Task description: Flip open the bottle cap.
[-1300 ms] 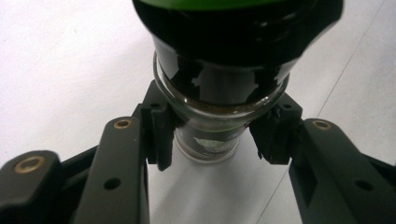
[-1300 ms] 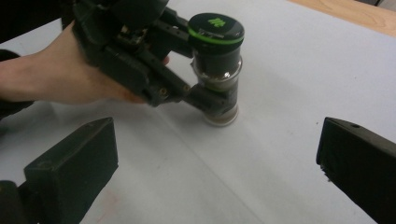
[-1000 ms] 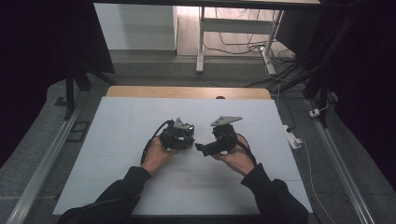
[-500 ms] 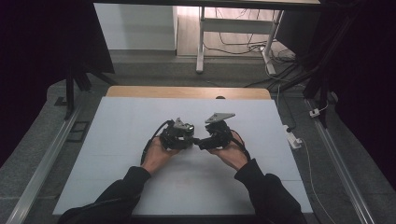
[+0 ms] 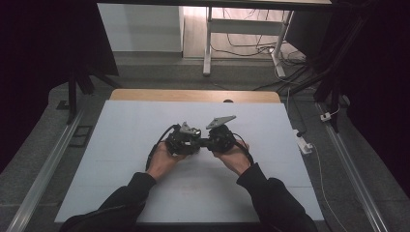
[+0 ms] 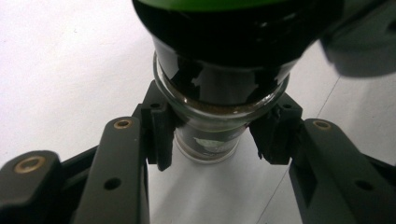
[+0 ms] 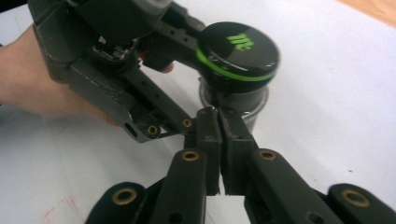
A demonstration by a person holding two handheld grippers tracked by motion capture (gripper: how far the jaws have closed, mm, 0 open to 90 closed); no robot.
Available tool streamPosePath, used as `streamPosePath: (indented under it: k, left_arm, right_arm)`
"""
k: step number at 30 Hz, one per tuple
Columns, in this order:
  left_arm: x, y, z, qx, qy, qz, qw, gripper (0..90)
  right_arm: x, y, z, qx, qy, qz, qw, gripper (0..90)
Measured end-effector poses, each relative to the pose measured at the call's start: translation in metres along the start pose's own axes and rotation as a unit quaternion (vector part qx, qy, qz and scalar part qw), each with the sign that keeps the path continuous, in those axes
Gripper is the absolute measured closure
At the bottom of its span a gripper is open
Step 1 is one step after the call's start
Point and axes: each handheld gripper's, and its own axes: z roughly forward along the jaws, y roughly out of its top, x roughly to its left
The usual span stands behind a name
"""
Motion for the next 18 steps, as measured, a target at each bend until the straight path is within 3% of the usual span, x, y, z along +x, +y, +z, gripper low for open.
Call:
streamPosePath:
  k: [9,18]
  left_arm:
    - [0.0003,0.0002,0.0001,0.0,-0.001,-0.002,1.0,53.6]
    - [0.0005,0.0003,-0.0002,0.003,-0.001,-0.001,1.0,53.6]
  right_arm:
    - [0.0015,0.0009,0.0058,0.007,-0.006,0.0,1.0,89.3]
    - [0.0024,0.0046,-0.001,-0.01,-0.005,0.002,0.9999,89.3]
